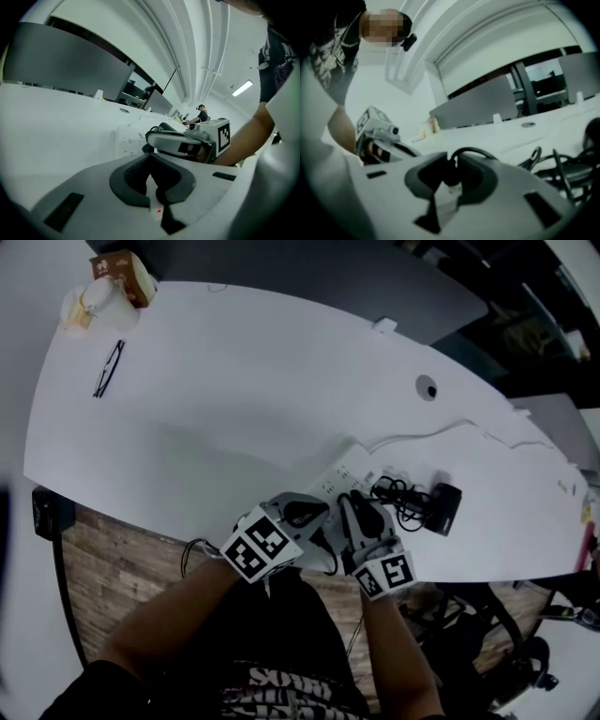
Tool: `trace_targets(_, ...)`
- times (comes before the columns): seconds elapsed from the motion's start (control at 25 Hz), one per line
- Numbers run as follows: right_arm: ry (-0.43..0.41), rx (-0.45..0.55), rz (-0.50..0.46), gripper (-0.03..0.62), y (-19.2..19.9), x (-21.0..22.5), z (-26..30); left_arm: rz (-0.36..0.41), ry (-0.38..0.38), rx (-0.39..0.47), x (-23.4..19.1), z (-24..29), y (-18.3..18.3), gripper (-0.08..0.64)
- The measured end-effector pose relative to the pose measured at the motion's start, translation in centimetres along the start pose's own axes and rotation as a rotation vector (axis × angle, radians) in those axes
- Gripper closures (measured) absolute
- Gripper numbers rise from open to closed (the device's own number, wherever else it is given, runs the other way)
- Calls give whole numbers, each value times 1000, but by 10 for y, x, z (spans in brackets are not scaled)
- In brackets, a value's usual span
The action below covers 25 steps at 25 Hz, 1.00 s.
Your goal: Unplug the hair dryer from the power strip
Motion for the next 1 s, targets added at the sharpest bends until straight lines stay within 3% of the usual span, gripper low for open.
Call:
trace_targets(0.04, 23, -1, -16, 512, 0, 3, 1, 4, 0, -3, 1, 1, 0, 535)
trace_targets(0.32, -2, -1, -281, 511, 3, -10, 0, -74, -7, 27, -5, -2, -4, 535)
trace_targets(0.52, -17, -32, -282, 503, 6, -9, 4, -70, -6, 26, 0, -1, -3, 535)
trace_targets(0.68, -33, -91, -315, 502, 6, -12, 11, -53, -16, 27, 0, -3, 0, 535)
trace_targets(1.0, -58, -113, -387, 494, 15, -12, 3, -39, -27, 10, -2, -1, 1, 535)
Point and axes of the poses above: the fingertips, and each gripper's own axes: z forward along the fingers, x to its right, y out of its underside, the point moved 2 cm from there along -z, backward along the fingers, and after that the axes turned 2 degrees about -y, right-handed, at the moved point
